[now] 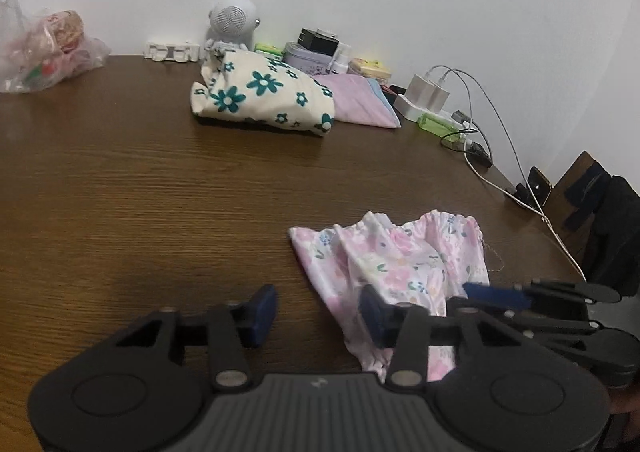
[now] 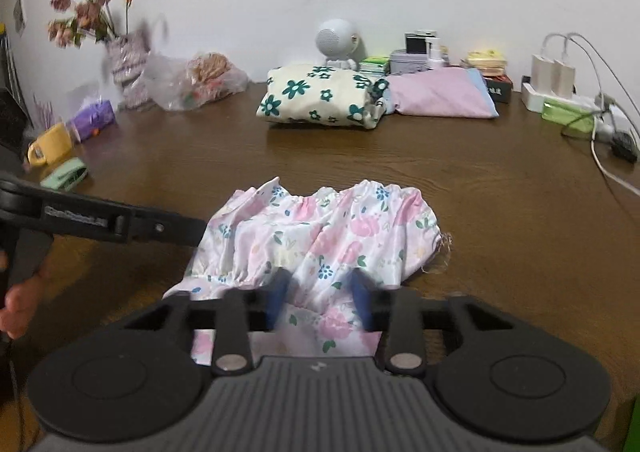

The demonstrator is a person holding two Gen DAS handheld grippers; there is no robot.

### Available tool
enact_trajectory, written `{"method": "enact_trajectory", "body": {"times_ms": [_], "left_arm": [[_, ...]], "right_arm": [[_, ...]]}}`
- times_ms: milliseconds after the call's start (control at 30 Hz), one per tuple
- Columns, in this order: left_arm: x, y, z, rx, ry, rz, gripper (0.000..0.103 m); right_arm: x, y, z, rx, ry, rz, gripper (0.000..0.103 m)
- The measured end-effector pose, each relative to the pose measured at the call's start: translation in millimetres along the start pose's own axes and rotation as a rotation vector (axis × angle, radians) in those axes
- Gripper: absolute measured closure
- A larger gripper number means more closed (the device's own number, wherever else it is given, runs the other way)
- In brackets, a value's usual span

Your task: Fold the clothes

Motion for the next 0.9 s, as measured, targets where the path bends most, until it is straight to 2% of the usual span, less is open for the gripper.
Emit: {"method": "enact_trajectory", "body": {"times_ms": [33,67,300,367,400,433,500,600,667,700,733,833,900], "left_arm": [[1,2,1,0.001,0.003,0.001,0.092],[2,3,2,0.002,0.006,0.0,0.096],[-1,6,-6,-0.008,-0.032,0.007,0.096],[-3,9,-8,0.007,-0.062,-0.001,0.087],[-5,11,-8,0.023,-0.071,-0.004,0.085],[-6,12,-6,0.035,-0.071,-0.004,0.081],[-10,14,-2,0.06,-0.069,-0.004,0.075],[-16,23,6,0.093,-0.072,-0.017,0.074],[-17,30,13,0.114,-0.057,-0.028,0.077],[-17,34,17,0.124,-0.048,-0.035,0.086],[-16,36,20,0.127,-0.034,-0.045,0.103],[-12,36,24,0.131,-0.009,-0.026,0.103],[-11,28,19,0.126,-0.01,-0.008,0.103]], "right_arm": [[2,0,2,-0.005,0.015,-0.007,0.1],[4,1,3,-0.001,0.02,-0.005,0.1],[3,-17,13,0.022,0.091,0.072,0.1],[0,-23,19,0.042,0.126,0.105,0.095],[0,-26,21,0.051,0.133,0.113,0.088],[-1,-29,23,0.06,0.141,0.121,0.075],[0,-32,25,0.048,0.145,0.12,0.061],[2,-30,29,0.054,0.155,0.104,0.061],[5,-26,31,0.053,0.162,0.093,0.062],[7,-24,31,0.048,0.161,0.09,0.066],[8,-20,30,0.041,0.158,0.082,0.078],[10,-12,24,0.01,0.14,0.071,0.096],[10,-13,23,-0.004,0.14,0.077,0.099]]}}
Point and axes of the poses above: each gripper's, at about its wrist camera, not at the fingertips, and y roughly the way its jaws point, z to its right, x to its underside, the point moved 5 cm from there along y, roughly the way its jaws point, and after that the axes turned 9 degrees about -x, right-handed, at the moved point
